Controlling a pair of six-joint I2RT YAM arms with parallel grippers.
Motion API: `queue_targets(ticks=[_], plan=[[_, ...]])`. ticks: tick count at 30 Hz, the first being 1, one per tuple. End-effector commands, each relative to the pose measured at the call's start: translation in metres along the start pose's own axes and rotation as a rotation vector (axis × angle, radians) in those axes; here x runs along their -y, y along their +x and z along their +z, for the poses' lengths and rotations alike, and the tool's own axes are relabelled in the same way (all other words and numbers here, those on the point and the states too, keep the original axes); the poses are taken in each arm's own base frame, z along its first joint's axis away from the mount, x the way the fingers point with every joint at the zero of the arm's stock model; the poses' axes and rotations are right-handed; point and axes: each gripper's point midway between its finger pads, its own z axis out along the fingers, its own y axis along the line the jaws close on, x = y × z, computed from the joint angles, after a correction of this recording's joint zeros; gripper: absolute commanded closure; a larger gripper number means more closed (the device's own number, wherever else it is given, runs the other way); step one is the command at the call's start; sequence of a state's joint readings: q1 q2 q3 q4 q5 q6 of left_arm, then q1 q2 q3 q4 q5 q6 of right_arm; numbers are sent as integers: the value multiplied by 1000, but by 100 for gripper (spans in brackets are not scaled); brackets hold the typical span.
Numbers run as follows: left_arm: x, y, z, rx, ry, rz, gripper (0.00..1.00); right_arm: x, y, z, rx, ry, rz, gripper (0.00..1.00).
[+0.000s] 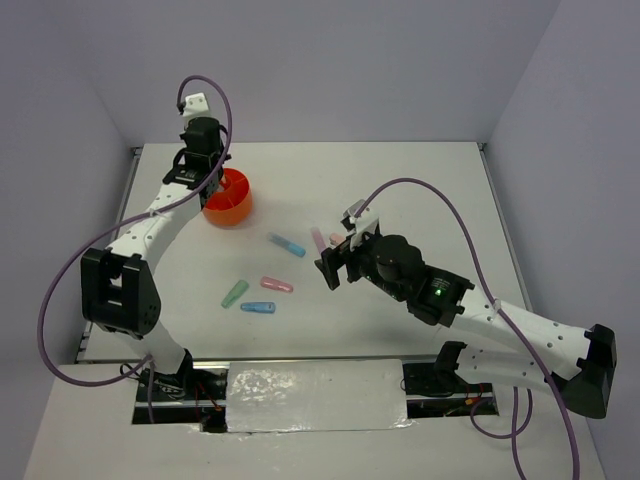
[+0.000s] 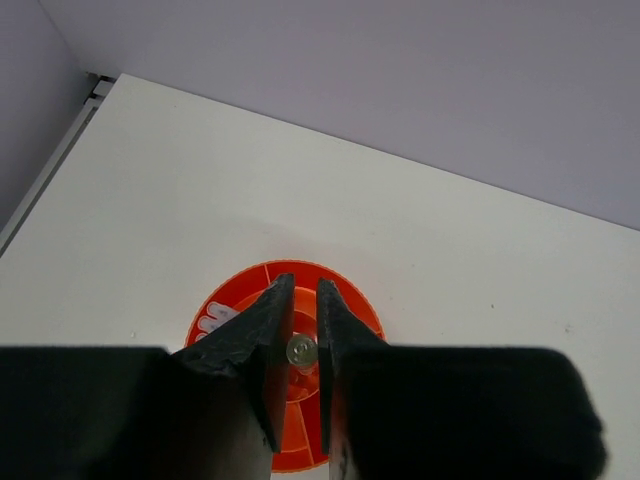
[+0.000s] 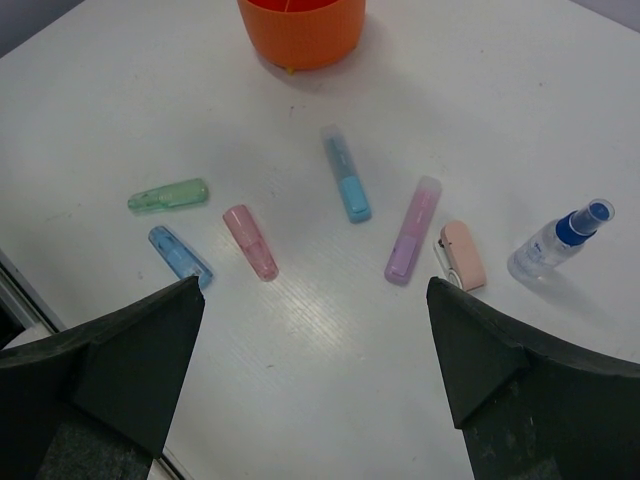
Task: Sort the stationery into containers
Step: Place the pen in the storage box, then pick up the stationery from the center of the board.
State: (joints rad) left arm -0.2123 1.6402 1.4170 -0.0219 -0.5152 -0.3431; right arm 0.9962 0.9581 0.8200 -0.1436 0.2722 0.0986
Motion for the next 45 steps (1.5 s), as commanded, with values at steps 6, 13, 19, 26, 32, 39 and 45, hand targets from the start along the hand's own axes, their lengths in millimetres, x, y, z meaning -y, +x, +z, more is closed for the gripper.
queue_targets(ticks=[6,13,19,26,32,39,45], plan=[[-13,9,6,14,-65,-20,30,-3,-12,3,22,-12,5,0],[-20,-32,-23,52,-73,-75,1,-10,-2,16,-19,-35,6,0],[0,-86,-85,-65,92,-105,1,-38,37,54,-201,-170,-53,1],[-43,-51,-182,-210,137,-62,1,-66,82,94,-395,-299,-111,14],[-70,28,-220,-195,222,-72,1,-66,114,127,-525,-306,-236,30],[-73,70,-228,-190,292,-82,1,-65,149,154,-636,-308,-297,37],[-67,76,-232,-209,334,-79,1,-64,182,167,-708,-305,-305,45]])
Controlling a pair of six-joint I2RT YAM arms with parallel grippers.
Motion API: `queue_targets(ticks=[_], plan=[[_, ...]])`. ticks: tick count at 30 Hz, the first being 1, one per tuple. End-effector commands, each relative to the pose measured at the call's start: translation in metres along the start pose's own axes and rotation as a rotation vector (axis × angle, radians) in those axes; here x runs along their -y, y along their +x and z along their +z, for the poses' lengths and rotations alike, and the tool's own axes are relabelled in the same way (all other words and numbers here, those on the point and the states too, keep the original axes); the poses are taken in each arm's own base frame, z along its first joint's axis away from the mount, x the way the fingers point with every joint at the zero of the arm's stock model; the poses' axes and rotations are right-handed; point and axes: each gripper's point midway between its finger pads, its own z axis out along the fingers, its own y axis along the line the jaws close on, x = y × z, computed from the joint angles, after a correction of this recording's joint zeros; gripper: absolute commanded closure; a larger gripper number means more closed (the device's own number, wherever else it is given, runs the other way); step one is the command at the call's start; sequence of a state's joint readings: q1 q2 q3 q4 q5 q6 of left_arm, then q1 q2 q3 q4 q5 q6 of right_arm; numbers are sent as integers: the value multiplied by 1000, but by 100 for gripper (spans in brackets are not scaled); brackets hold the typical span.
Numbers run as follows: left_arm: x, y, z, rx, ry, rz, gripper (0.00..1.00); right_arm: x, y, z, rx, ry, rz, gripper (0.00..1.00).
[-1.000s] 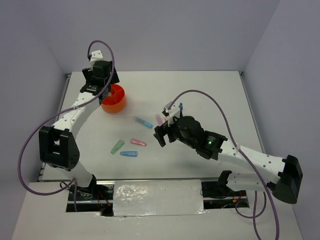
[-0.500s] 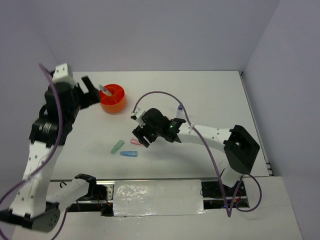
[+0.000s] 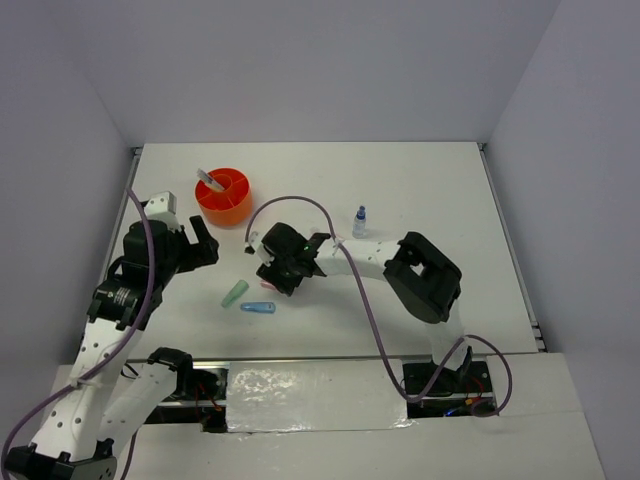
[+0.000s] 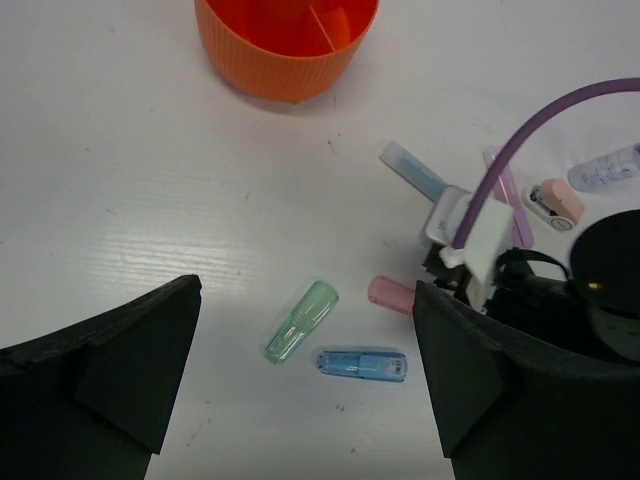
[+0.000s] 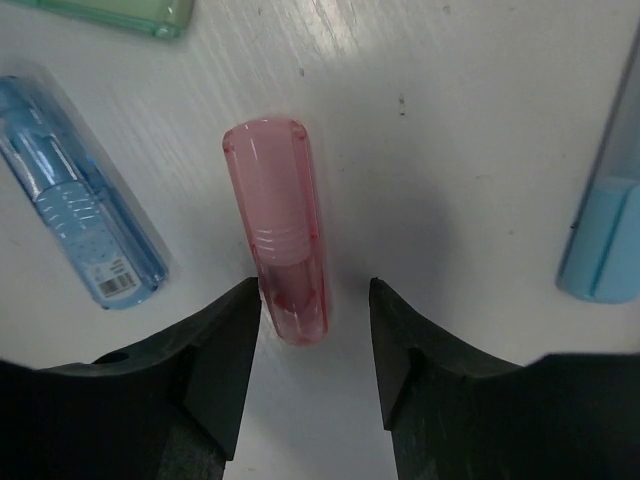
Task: Sort the stationery into containers
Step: Pick up the stationery from the center of the board.
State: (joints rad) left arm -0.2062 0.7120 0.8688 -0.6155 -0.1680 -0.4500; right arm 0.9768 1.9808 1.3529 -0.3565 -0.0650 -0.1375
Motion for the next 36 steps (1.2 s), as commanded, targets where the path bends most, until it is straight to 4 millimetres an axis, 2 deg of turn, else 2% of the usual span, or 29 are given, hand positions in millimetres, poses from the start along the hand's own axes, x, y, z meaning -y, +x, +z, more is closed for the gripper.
queue_targets(ticks=[1,5,7,10,11,12,13,14,15,16,17,18,21,25,29,32,34,35,36], plan=[[17,-25,-8,94,85,-13,1,1,-5,7,-11,0,-20,46],[19,-23,-7,89,95,-17,1,2,6,12,-31,14,-5,56],[22,-21,-5,74,108,-27,1,3,5,11,-12,21,7,63],[33,-15,0,40,160,-82,1,6,5,2,27,58,26,73],[39,-11,3,26,185,-101,1,8,-13,-11,105,69,32,75],[49,-2,5,-11,239,-139,1,9,-20,-19,144,79,37,83],[55,1,9,-32,271,-156,1,10,-16,-25,161,93,60,85],[65,-4,11,-15,317,-175,1,10,-27,-34,214,94,64,85],[71,-1,13,-32,345,-210,1,10,-41,-53,276,93,69,84],[79,2,15,-60,386,-222,1,8,-41,-60,294,89,80,83],[85,-3,16,-49,414,-234,1,7,-47,-69,325,85,80,83],[88,-2,18,-59,423,-258,1,7,-56,-85,369,86,81,83],[99,-3,22,-77,469,-300,1,5,-63,-106,433,81,96,83],[124,-1,21,-123,612,-345,2,-11,-82,-148,567,13,119,82],[146,4,12,-172,715,-367,5,-22,-95,-174,637,-17,113,81],[159,0,6,-170,765,-351,10,-25,-101,-189,672,-3,97,81],[163,5,5,-189,768,-337,23,-26,-102,-195,683,0,92,81],[164,4,4,-189,770,-336,33,-27,-103,-197,684,-1,90,80],[166,5,4,-193,773,-336,38,-27,-105,-199,687,-1,86,80]])
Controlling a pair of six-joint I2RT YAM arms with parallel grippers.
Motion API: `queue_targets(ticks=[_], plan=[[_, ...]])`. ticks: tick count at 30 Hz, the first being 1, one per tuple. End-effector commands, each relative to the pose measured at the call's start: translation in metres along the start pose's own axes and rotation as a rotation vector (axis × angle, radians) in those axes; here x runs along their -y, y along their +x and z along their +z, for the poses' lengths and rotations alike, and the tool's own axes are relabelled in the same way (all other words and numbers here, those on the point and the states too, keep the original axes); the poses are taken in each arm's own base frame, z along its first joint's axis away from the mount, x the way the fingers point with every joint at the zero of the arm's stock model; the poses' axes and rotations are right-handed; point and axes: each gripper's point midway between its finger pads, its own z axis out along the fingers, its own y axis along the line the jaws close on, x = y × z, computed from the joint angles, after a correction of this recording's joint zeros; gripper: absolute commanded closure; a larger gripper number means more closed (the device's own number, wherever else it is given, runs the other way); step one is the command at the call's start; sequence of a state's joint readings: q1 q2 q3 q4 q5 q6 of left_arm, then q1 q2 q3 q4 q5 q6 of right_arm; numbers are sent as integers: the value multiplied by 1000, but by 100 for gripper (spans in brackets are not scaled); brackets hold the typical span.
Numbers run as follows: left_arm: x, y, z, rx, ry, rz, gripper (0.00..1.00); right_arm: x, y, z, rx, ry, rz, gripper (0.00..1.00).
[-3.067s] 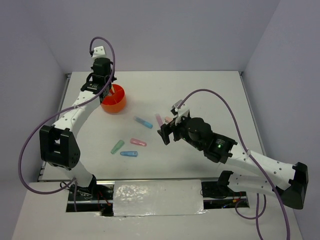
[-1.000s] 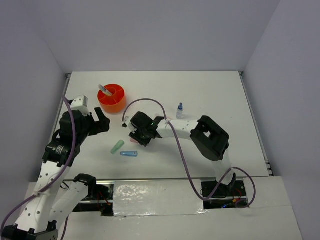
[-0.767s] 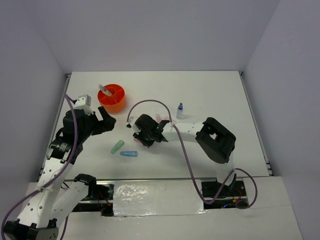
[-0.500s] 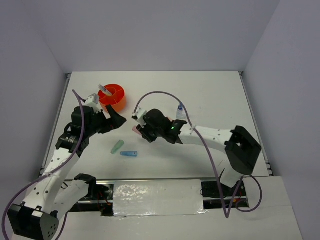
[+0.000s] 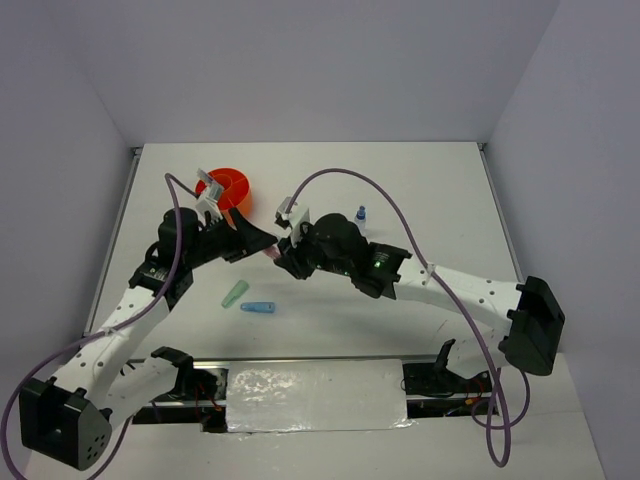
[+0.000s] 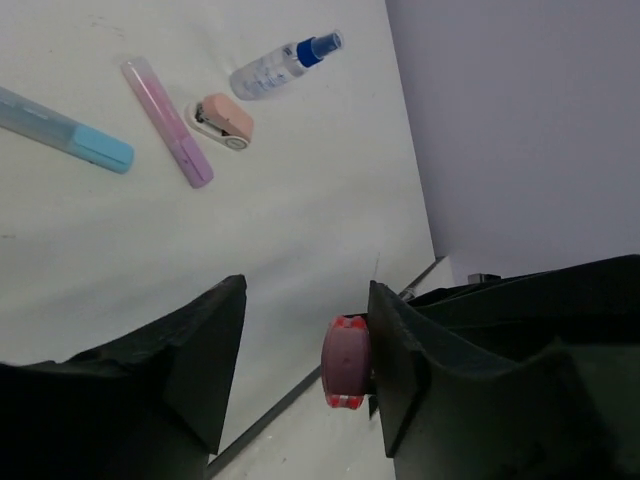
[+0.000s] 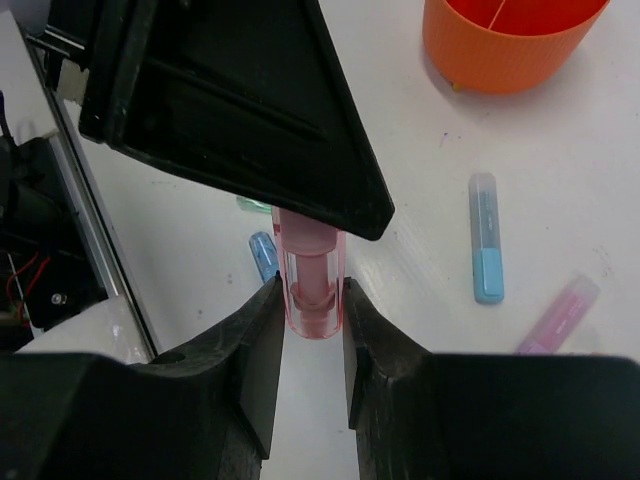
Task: Sort the stationery into containers
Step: Pick up the stationery from the center of the board, then place the stationery in the storage box.
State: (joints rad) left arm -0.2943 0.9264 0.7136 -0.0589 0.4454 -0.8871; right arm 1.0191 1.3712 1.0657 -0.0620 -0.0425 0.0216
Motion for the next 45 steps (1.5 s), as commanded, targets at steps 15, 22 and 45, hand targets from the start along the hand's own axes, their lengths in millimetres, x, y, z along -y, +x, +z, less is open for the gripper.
queue_targets(ticks=[15,22,45], plan=[[-39,-129,-24,326,-563,281,100,36,-17,-48,139,205,54,0],[-45,-278,-52,674,-560,457,100,33,-1,-74,141,186,47,0],[-171,-300,21,472,-398,477,92,9,18,-75,126,49,35,0]])
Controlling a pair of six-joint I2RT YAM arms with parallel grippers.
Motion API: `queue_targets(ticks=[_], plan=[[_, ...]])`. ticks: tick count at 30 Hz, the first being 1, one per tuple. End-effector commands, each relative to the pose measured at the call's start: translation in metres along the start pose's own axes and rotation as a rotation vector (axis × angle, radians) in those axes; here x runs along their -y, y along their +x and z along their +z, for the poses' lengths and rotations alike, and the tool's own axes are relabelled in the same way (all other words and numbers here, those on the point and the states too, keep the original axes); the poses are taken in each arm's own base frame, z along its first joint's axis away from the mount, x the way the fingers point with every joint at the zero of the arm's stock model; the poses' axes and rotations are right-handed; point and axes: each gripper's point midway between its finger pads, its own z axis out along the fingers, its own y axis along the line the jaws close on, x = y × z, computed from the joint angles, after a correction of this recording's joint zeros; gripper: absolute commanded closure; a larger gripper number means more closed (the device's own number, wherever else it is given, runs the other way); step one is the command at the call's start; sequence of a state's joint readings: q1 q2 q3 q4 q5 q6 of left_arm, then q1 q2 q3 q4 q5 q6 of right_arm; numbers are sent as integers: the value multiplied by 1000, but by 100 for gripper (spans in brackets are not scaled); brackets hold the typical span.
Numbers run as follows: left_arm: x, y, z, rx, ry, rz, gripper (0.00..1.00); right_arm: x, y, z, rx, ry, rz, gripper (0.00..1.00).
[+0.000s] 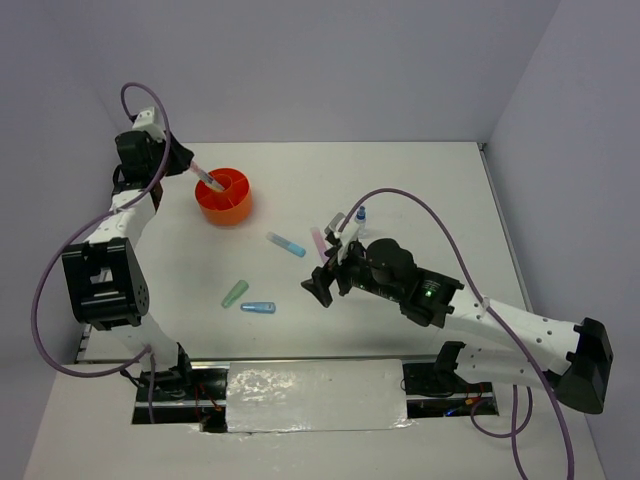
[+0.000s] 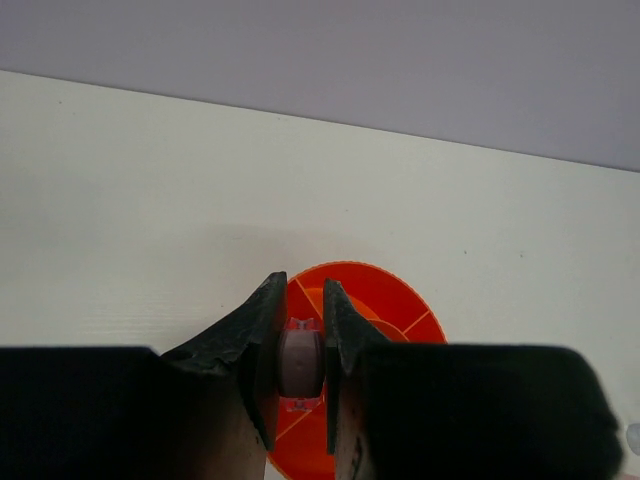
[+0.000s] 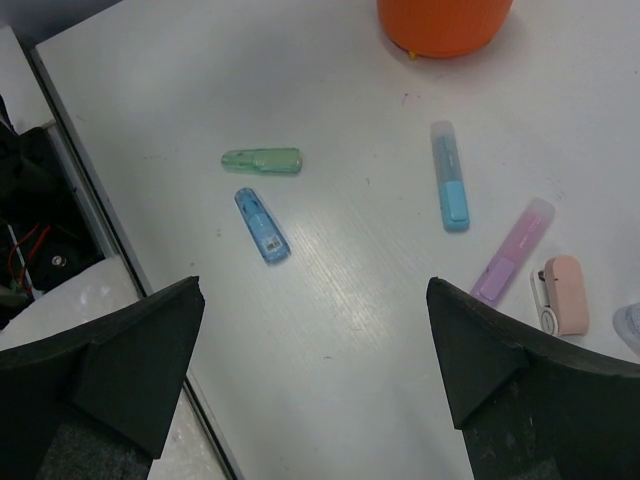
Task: Sort the stationery into containers
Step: Place the stationery in the storage box.
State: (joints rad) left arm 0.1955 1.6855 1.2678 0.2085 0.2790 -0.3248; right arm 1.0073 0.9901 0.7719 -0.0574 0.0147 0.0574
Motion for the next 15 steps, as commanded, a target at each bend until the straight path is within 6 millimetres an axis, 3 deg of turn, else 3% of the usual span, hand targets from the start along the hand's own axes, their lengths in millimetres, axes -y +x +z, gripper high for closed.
queue_targets(ticks=[1,5,11,13,15], plan=[[13,-21,6,72,69,9,91,-2,-4,5,22,-13,-2,0],[3,-8,9,54,33,3,89,-3,-5,4,26,-14,-4,0],[1,6,14,31,36,-20,71,-2,-4,8,20,-13,-1,0],[-5,16,17,6,17,-28,72,-2,-4,9,20,-13,-1,0],[-9,20,17,1,3,-29,84,-2,-3,9,20,-12,-2,0]])
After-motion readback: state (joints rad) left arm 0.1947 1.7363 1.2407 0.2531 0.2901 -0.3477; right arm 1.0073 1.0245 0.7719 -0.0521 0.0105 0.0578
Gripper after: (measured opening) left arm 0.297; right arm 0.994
